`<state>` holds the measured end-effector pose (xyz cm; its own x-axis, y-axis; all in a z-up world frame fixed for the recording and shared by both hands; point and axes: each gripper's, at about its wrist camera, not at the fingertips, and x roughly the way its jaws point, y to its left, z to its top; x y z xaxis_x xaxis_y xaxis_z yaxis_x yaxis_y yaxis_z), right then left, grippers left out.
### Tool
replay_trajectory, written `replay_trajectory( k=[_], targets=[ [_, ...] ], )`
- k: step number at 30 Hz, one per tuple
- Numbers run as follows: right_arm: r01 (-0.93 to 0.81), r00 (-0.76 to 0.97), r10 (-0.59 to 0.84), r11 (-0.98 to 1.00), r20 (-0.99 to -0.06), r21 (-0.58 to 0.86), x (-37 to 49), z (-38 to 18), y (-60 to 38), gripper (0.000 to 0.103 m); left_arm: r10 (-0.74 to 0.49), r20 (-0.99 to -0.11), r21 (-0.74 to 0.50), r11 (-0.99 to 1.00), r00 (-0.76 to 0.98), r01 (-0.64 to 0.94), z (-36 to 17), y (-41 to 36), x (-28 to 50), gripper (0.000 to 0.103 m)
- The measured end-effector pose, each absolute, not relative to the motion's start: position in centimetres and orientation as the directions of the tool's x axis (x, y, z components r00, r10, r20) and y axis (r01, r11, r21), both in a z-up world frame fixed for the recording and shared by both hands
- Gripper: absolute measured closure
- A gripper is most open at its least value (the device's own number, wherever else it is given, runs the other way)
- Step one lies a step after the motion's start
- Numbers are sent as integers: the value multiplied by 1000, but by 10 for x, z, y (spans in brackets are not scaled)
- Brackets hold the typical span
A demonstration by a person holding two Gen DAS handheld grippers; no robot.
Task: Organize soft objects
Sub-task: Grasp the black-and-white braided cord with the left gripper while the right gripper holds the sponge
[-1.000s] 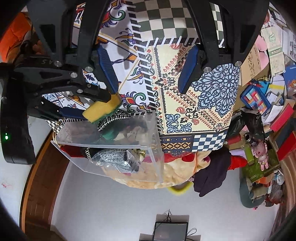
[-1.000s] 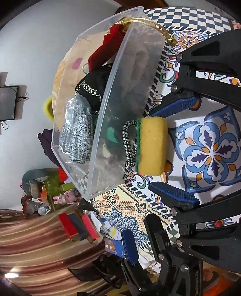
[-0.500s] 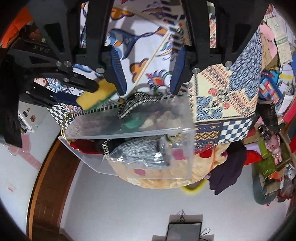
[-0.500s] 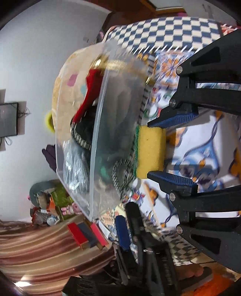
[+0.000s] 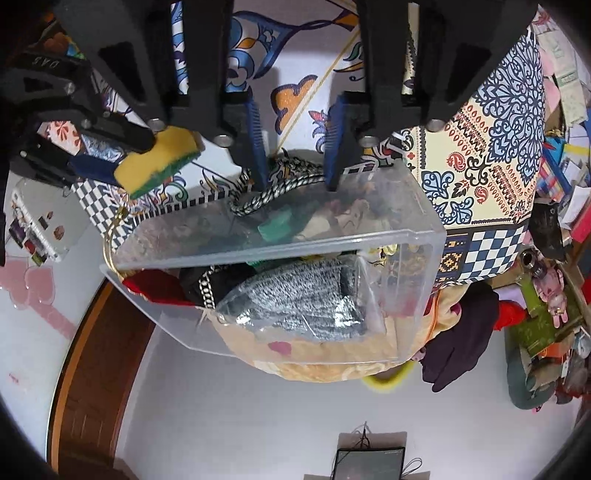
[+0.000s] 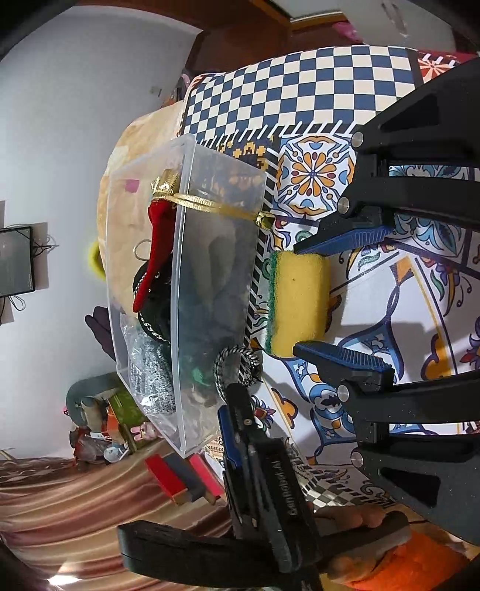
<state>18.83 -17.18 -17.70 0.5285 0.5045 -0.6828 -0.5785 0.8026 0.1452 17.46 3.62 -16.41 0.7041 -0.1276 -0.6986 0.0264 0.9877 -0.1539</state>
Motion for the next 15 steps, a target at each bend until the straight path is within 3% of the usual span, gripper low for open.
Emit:
replay_trajectory(
  k=[5,7,9,11,13,15],
  targets=[
    [-579,527,502,803,-685,143,188,-176,-171,59,-101,-704,-106,994,703,36,-164,34,172,87],
    [-569,536,494,810,-685,139,187,-175,-172,59,-113,-705,-102,993,700,58,-164,28,167,101],
    [-569,529,500,808,-685,150,188,-174,-173,58,-114,-708,-91,993,697,70,-165,24,163,101],
    [-568,526,505,807,-684,159,189,-173,-175,52,-98,-703,-65,995,704,74,-163,20,158,102],
    [-567,536,504,809,-677,154,188,-171,-177,37,-104,-695,-63,995,711,83,-159,17,151,102],
    [-568,544,506,809,-669,150,186,-170,-177,32,-115,-688,-64,993,717,98,-154,17,144,102]
  ],
)
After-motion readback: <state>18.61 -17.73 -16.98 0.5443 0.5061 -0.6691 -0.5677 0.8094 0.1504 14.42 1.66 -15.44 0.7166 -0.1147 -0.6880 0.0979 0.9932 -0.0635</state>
